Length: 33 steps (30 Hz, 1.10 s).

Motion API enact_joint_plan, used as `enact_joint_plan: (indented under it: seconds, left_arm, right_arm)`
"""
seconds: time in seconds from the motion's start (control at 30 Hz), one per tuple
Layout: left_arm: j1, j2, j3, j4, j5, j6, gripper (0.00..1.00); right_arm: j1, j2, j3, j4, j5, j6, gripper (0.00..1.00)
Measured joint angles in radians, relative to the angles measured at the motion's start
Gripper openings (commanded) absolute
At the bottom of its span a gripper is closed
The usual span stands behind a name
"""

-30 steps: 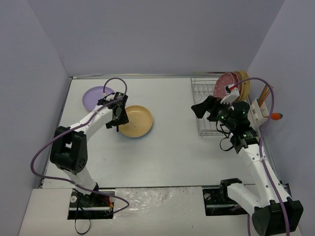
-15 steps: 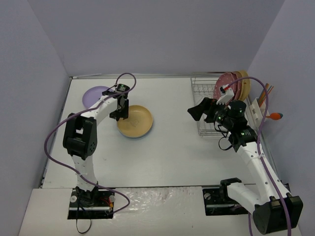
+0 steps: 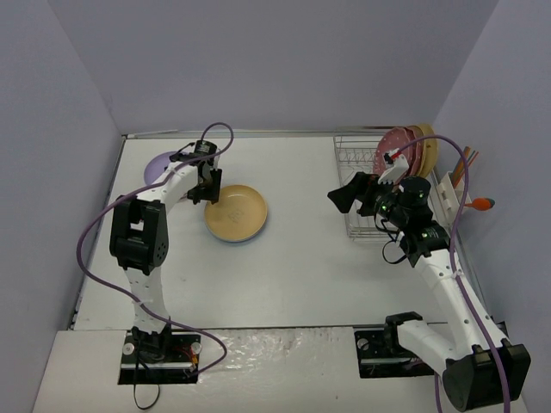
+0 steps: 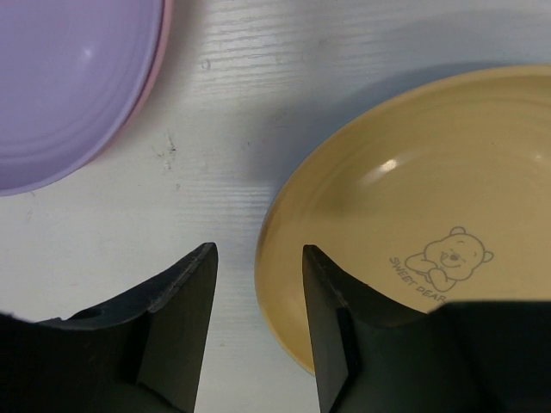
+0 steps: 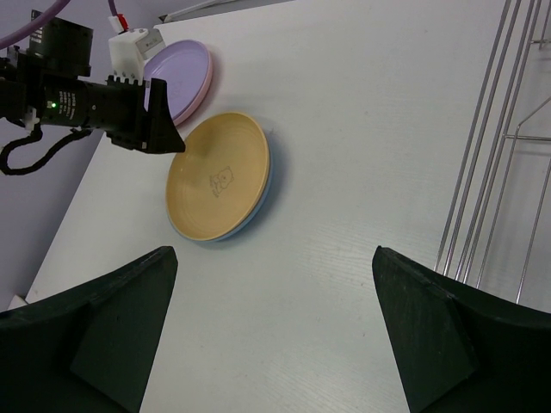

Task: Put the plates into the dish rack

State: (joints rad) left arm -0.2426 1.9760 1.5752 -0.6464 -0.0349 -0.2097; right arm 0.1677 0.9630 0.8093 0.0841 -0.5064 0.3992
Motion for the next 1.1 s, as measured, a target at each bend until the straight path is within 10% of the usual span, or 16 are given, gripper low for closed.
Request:
enact_joint_plan:
  seconds: [0.7,1.1]
  left_arm:
    - [0.007,0.065,0.052,-0.015,0.088,0.061,0.0]
    - [0.007,0.031,0.031,-0.041,0.099,-0.009,0.0]
  right_arm:
    - [0.006,0.0,0.0,-0.003,0.0,-0.004,0.94]
    - [0.064,0.039,0.0,-0.004,0.011,-0.003,0.94]
